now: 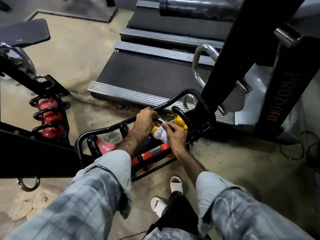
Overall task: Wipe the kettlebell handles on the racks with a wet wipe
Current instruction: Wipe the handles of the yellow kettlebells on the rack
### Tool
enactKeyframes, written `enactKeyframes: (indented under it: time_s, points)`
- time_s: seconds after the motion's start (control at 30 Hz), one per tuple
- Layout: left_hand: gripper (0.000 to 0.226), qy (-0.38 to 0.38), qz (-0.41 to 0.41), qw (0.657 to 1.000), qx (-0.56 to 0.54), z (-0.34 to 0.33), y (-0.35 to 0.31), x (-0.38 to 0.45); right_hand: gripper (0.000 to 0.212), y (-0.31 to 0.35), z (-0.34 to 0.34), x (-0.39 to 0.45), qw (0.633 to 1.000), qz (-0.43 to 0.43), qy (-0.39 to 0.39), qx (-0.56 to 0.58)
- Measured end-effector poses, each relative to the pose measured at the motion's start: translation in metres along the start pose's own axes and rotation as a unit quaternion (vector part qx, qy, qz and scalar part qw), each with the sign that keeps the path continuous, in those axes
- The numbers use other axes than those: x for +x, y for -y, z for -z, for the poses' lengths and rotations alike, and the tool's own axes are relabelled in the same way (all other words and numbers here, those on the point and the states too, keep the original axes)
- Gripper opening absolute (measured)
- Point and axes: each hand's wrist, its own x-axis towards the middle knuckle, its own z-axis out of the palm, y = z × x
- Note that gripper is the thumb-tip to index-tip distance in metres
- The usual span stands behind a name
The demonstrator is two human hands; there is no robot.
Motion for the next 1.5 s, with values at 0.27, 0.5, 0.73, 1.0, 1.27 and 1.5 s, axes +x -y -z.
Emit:
enactKeyframes:
  time_s: [0.27,0.5,0.73,1.0,1.27,1.5]
  points:
    - [0.020,-0.003,0.000,1.000,-0.022,0.000,-0.002,-0.002,0.017,-0.029,0.009,-0.019,0.998,-0.061,-0.022,0.008]
    - [0.021,-0.024,-0.010,0.999,-0.046,-0.003,0.002,-0.003,0.027,-0.003,0.003,0.009,0.994,-0.099,0.041,-0.024]
    - [0.024,-0.022,-0.009,0.997,-0.067,-0.006,0.001,-0.004,0.032,-0.031,0.005,-0.025,0.998,-0.056,-0.041,-0.009]
    - [0.025,-0.019,-0.011,0.995,-0.094,-0.008,0.009,0.001,0.011,-0.020,0.030,0.019,0.765,0.513,0.187,-0.341]
    - [0.044,-0.031,0.035,0.985,-0.169,-0.012,0.010,-0.010,0.013,0.036,0.037,0.082,0.485,0.635,0.439,-0.411]
    - [0.034,-0.240,0.278,0.877,-0.309,-0.061,-0.031,-0.086,0.028,0.039,0.031,0.104,0.469,0.589,0.530,-0.391]
